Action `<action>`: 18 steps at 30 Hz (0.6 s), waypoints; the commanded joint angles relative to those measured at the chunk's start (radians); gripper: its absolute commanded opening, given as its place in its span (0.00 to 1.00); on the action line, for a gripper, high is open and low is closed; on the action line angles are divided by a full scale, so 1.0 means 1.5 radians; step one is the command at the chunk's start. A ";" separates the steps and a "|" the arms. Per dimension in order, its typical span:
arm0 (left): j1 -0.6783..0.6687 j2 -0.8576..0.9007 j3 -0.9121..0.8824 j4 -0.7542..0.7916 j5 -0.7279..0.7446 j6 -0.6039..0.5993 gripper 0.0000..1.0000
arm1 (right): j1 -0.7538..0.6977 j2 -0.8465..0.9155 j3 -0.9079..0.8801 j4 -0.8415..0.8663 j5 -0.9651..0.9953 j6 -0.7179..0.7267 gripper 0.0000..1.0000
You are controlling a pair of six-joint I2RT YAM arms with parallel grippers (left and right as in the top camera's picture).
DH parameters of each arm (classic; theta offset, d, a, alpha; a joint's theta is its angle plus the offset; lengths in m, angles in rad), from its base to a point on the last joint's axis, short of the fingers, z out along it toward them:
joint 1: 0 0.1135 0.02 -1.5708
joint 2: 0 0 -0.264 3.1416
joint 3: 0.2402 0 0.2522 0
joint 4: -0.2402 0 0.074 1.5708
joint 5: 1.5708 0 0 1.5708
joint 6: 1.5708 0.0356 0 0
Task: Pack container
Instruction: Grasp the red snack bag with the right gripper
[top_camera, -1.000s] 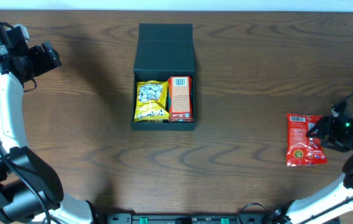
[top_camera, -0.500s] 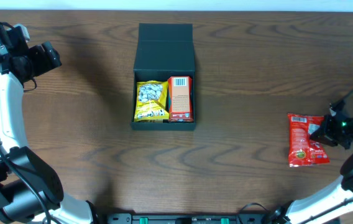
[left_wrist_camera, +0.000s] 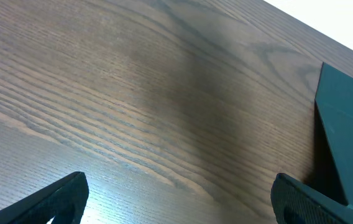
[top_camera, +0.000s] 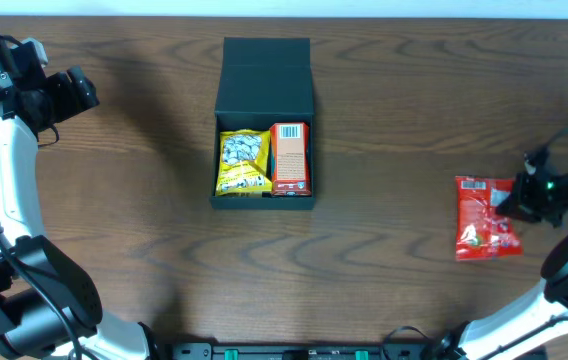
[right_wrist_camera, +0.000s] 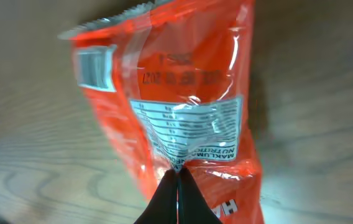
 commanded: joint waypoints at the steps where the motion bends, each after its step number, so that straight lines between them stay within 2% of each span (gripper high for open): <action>1: 0.004 0.005 0.004 0.002 0.009 -0.010 0.95 | 0.004 -0.038 0.042 -0.002 -0.020 0.002 0.02; 14: 0.004 0.005 0.004 0.010 0.010 -0.010 0.95 | 0.051 -0.159 0.055 -0.004 -0.053 0.002 0.01; 17: 0.004 0.005 0.004 0.008 0.010 -0.010 0.95 | 0.068 -0.173 0.055 -0.002 0.011 0.039 0.01; 18: 0.004 0.005 0.004 0.007 0.010 -0.009 0.95 | 0.068 -0.173 0.055 -0.002 0.043 0.055 0.10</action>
